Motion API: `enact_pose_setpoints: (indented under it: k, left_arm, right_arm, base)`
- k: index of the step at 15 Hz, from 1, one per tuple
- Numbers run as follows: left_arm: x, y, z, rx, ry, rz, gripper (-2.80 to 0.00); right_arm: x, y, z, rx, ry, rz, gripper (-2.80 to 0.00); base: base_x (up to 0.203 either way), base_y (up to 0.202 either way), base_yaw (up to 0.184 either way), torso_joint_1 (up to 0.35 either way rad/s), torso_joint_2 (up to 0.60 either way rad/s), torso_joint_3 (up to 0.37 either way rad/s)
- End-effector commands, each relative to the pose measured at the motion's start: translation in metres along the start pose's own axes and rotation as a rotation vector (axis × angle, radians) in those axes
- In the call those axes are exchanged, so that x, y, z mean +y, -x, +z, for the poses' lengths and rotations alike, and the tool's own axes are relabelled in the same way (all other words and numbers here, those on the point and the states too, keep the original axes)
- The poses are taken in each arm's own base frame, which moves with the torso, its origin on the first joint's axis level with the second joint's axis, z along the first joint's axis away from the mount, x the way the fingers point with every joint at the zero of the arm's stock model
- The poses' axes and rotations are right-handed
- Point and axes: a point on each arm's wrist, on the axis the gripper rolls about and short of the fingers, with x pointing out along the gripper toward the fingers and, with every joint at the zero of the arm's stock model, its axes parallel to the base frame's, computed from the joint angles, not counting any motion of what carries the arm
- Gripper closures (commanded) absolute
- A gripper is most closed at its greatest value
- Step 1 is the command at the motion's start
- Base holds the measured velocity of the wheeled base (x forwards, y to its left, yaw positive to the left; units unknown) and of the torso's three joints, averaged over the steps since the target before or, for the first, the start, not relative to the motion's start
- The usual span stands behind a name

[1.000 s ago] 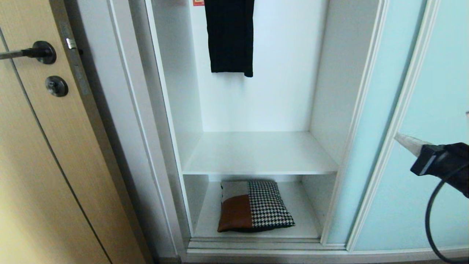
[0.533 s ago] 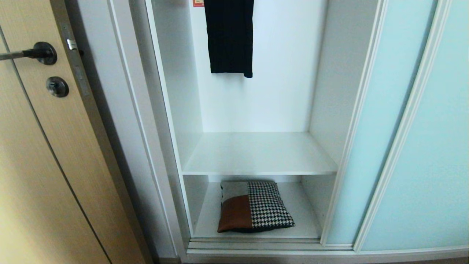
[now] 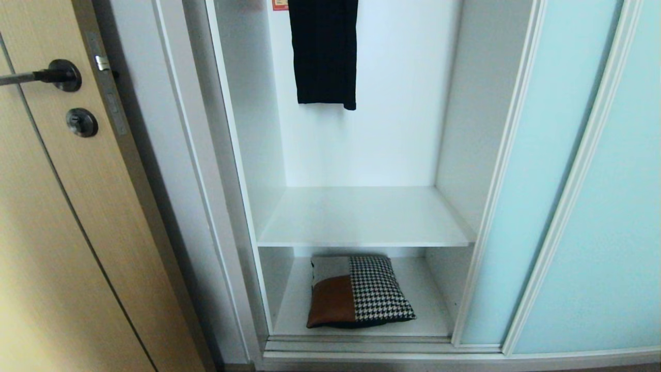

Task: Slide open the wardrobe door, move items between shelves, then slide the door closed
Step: Open the door

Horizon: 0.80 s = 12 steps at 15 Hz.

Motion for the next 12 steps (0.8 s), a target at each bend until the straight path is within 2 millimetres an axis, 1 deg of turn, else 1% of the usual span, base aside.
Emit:
enact_pose_setpoints:
  k: [1,2,4,5,6,8,12]
  left_arm:
    - [0.000,0.000,0.000,0.001,0.000,0.001,0.00]
    - [0.000,0.000,0.000,0.003,0.001,0.001,0.00]
    - [0.000,0.000,0.000,0.003,0.001,0.001,0.00]
    - [0.000,0.000,0.000,0.002,0.001,0.001,0.00]
    - [0.000,0.000,0.000,0.003,0.001,0.001,0.00]
    - [0.000,0.000,0.000,0.003,0.001,0.001,0.00]
    - [0.000,0.000,0.000,0.002,0.001,0.001,0.00]
  right_arm:
    - [-0.002,-0.007,-0.025,-0.030,0.012,-0.023,0.00]
    - [-0.003,-0.006,-0.036,-0.073,0.033,-0.035,0.00]
    - [-0.003,0.002,-0.046,-0.154,0.067,-0.052,0.00]
    - [-0.003,0.000,-0.050,-0.165,0.075,-0.061,0.00]
    - [-0.003,0.000,-0.050,-0.167,0.067,-0.074,0.00]
    - [-0.004,0.000,-0.055,-0.105,0.041,-0.111,0.00]
    - [-0.004,0.000,-0.055,-0.113,0.033,-0.111,0.00]
  base:
    - [0.000,0.000,0.000,0.000,0.00,0.000]
    - [0.000,0.000,0.000,0.000,0.00,0.000]
    - [0.000,0.000,0.000,0.000,0.00,0.000]
    - [0.000,0.000,0.000,0.000,0.00,0.000]
    - [0.000,0.000,0.000,0.000,0.00,0.000]
    - [0.000,0.000,0.000,0.000,0.00,0.000]
    - [0.000,0.000,0.000,0.000,0.00,0.000]
